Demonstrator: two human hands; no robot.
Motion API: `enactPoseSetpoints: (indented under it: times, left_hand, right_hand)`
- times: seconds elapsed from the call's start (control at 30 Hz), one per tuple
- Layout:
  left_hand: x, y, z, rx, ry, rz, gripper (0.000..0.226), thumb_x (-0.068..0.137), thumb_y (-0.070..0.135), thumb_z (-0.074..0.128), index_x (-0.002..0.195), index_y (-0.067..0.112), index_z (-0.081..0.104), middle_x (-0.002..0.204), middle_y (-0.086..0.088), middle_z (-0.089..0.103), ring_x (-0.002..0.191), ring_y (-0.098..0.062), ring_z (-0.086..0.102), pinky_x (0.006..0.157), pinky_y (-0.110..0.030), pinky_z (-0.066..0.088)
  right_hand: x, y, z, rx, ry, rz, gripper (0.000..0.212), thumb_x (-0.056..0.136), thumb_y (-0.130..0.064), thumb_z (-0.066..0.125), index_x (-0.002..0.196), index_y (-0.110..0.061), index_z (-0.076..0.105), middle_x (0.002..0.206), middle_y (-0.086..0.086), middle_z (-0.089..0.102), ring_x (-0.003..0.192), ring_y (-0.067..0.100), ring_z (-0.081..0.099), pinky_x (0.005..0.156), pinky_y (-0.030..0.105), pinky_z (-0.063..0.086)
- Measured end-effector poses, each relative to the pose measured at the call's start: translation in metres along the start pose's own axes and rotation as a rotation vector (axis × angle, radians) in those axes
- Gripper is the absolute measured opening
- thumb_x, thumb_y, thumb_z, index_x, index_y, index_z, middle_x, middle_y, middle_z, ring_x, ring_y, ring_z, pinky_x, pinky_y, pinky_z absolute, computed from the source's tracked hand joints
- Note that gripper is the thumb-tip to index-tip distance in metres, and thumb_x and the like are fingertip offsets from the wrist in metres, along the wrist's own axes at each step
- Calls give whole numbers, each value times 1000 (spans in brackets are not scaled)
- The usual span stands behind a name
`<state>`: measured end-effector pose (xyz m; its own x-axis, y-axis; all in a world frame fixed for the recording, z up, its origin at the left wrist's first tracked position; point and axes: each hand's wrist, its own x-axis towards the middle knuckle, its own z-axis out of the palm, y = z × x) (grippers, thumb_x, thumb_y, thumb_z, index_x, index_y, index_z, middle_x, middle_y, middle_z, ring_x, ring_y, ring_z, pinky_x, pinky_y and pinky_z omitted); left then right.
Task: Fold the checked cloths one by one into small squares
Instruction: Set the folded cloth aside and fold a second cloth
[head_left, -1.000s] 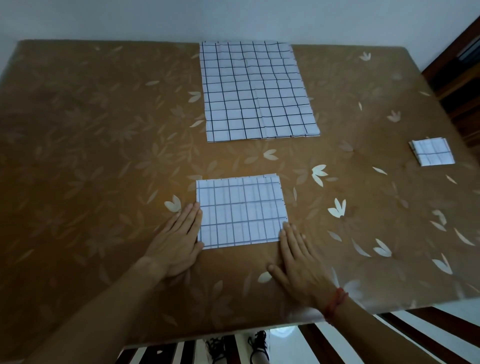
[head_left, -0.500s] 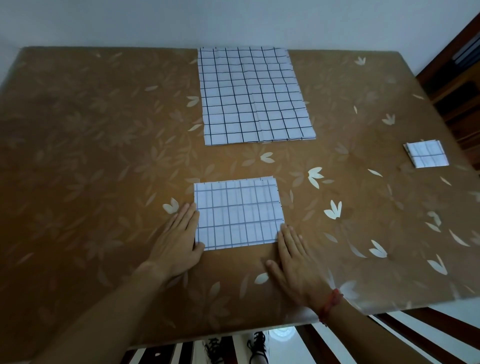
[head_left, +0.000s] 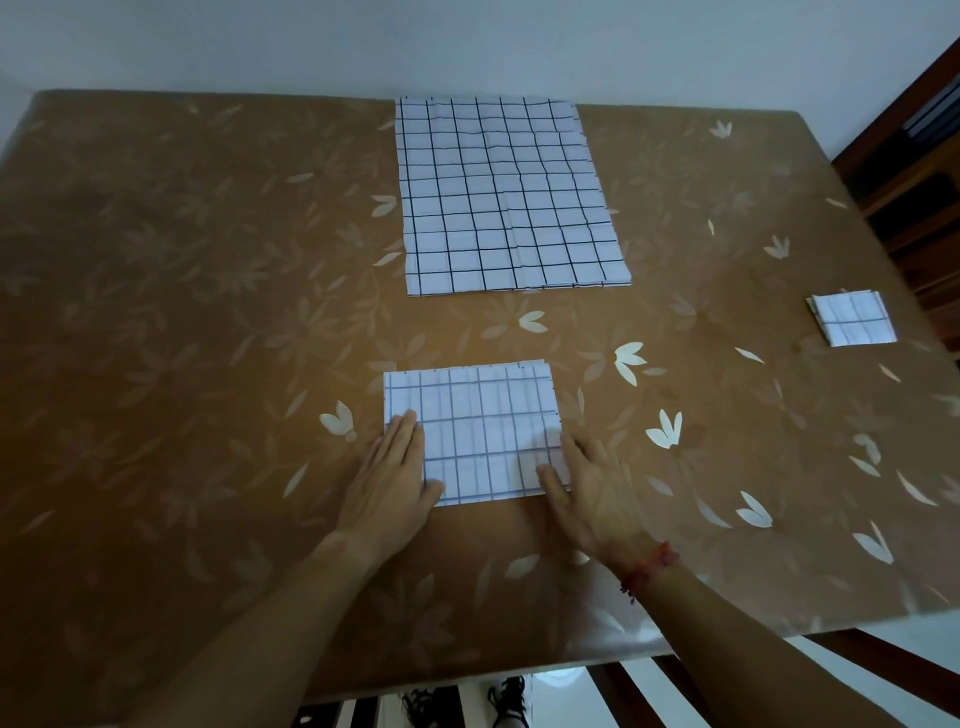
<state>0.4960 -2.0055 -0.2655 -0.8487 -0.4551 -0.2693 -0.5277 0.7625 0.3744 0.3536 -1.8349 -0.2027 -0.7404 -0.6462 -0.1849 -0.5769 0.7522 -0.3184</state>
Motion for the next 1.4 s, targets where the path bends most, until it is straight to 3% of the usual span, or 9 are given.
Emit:
enactPoseSetpoints:
  times: [0.2, 0.33, 0.43, 0.57, 0.77, 1.0, 1.13, 1.3, 1.4]
  left_hand:
    - [0, -1, 2, -22, -1, -10, 72, 99, 39, 40, 153, 11, 3, 161, -1, -6, 145, -10, -13, 116, -28, -7]
    - [0, -1, 4, -33, -2, -9, 72, 99, 39, 40, 153, 12, 2, 161, -1, -8, 140, -5, -19, 114, -27, -9]
    - [0, -1, 4, -42, -3, -5, 72, 99, 38, 40, 153, 11, 2, 161, -1, -8, 142, -7, -18, 114, -27, -9]
    - [0, -1, 2, -28, -3, -2, 71, 99, 39, 40, 153, 11, 3, 161, -2, -8, 144, -10, -15, 112, -26, -11]
    - [1, -2, 2, -22, -6, 6, 72, 99, 39, 42, 153, 11, 3, 161, -2, -7, 145, -11, -14, 113, -27, -10]
    - [0, -2, 1, -52, 33, 7, 72, 98, 38, 45, 153, 11, 7, 161, -2, -4, 146, -11, -11, 114, -27, -8]
    - [-3, 4, 1, -89, 86, 29, 68, 97, 34, 46, 152, 9, 15, 161, -3, 3, 146, -10, -8, 115, -27, -3]
    - [-10, 17, 6, -66, 115, 140, 63, 95, 35, 50, 149, 10, 27, 158, -6, 20, 147, -15, 8, 119, -33, 13]
    - [-16, 27, 14, -62, 97, 152, 66, 92, 34, 56, 148, 12, 30, 155, -5, 26, 145, -17, 17, 117, -34, 22]
  right_hand:
    - [31, 2, -1, 512, -33, 381, 28, 91, -28, 48, 95, -3, 61, 84, 13, 66, 81, 29, 63, 61, 29, 46]
    - [42, -5, -11, 655, -70, 489, 31, 94, -20, 49, 110, 4, 62, 113, 21, 63, 98, 27, 59, 71, 34, 49]
    - [53, -3, -6, 745, -82, 541, 34, 91, -22, 53, 119, -3, 61, 86, 5, 63, 73, 14, 57, 57, 26, 41]
    - [66, 1, 0, 893, -80, 652, 17, 80, -27, 63, 70, -14, 65, 72, 4, 58, 63, 19, 54, 51, 24, 42]
    - [75, 4, 7, 973, -193, 638, 10, 78, -29, 72, 82, -25, 63, 91, -1, 65, 79, 16, 62, 67, 33, 55]
    - [66, 16, 14, 877, -148, 586, 8, 83, -21, 70, 81, -16, 65, 80, -2, 64, 71, 12, 60, 56, 25, 48]
    - [57, 25, 18, 916, -54, 650, 24, 81, -25, 73, 96, -8, 66, 90, 3, 69, 80, 19, 66, 70, 35, 57]
    - [35, 27, 22, 1047, 88, 716, 11, 82, -18, 72, 79, -10, 65, 79, 12, 69, 66, 22, 66, 52, 28, 51]
    - [18, 20, 25, 1180, -22, 762, 14, 85, -13, 66, 94, -2, 64, 70, 16, 70, 51, 21, 65, 43, 23, 45]
